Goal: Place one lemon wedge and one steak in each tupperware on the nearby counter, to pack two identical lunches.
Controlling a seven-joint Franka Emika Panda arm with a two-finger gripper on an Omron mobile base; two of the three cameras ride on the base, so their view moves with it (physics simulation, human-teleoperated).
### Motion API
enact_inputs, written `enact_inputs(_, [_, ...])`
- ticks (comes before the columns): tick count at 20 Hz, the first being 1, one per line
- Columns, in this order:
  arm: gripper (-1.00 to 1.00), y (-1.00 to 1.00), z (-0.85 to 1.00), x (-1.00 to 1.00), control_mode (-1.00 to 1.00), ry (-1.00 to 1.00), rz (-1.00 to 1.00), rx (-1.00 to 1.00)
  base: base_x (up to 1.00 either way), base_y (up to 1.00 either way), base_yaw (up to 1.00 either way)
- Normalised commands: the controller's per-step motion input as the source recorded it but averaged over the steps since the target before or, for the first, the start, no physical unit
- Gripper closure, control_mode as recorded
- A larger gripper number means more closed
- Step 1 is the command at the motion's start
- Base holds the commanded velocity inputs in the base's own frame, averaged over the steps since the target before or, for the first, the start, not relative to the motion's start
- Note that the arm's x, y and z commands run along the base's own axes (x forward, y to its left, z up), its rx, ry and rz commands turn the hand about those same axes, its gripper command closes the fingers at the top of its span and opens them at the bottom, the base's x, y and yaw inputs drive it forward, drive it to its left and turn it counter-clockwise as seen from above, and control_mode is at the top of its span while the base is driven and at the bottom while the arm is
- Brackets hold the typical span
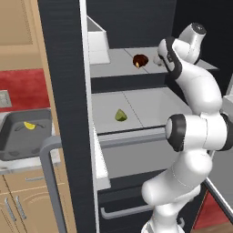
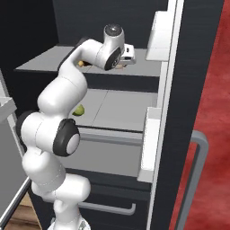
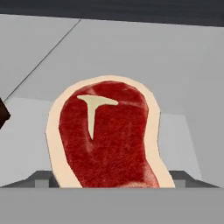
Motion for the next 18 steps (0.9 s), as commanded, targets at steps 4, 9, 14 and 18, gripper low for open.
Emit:
enact_inputs(4, [1.0, 0.0, -0.06, -0.32, -1.0, -0.05, 0.0, 0.0, 0.0, 0.0, 0.0])
enact_inputs(9, [1.0, 0.22, -0.09, -1.0, -1.0, -0.32, 0.02, -0.01, 0.0, 0.0, 0.0])
enact_inputs(14, [1.0, 0.5, -0.02, -1.0, -1.0, -0.28, 0.02, -0.06, 0.0, 0.0, 0.0])
enact_inputs(18, [1.0, 0.39, 0.27, -1.0, -1.0, -0.04, 0.05, -0.04, 0.0, 0.0, 0.0])
